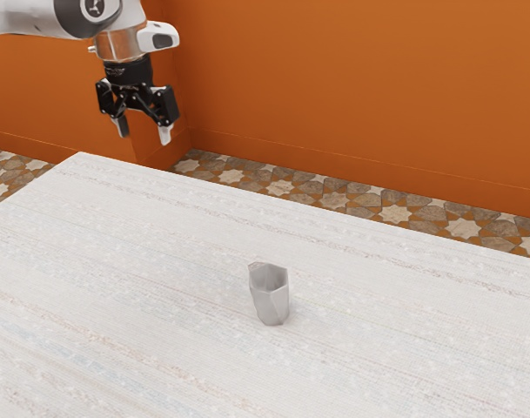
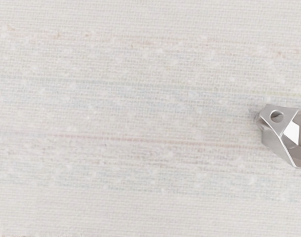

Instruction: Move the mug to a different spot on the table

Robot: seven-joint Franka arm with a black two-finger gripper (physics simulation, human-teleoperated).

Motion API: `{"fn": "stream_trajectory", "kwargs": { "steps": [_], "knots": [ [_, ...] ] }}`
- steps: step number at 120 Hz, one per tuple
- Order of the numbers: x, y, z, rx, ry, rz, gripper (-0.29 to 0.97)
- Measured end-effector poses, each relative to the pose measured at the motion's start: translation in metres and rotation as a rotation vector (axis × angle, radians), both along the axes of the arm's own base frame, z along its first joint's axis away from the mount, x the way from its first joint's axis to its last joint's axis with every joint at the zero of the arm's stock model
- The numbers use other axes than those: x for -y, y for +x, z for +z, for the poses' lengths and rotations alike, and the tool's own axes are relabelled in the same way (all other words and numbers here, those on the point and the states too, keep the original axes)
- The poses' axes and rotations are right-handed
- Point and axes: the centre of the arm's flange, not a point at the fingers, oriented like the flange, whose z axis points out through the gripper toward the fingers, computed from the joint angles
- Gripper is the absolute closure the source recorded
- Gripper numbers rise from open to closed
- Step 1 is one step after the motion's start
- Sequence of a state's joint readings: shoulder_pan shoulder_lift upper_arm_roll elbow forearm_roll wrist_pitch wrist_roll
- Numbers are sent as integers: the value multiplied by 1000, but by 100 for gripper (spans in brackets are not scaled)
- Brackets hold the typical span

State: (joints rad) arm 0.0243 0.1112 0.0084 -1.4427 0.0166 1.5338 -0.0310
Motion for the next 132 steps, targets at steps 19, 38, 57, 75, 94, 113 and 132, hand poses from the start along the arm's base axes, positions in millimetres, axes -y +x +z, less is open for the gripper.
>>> {"fn": "stream_trajectory", "kwargs": {
  "steps": [19, 38, 57, 75, 94, 113, 132],
  "knots": [
    [-2, -2, 1, 0, 5, 13, 0],
    [-3, 4, 0, 42, 8, 85, 0],
    [-2, 15, -27, 33, 7, 307, 0],
    [-3, 46, -95, -19, 12, 487, 0],
    [0, 68, -148, -45, 7, 634, 0],
    [13, 68, -200, -79, -8, 755, 0],
    [39, 64, -220, -52, -38, 842, 0]
  ]
}}
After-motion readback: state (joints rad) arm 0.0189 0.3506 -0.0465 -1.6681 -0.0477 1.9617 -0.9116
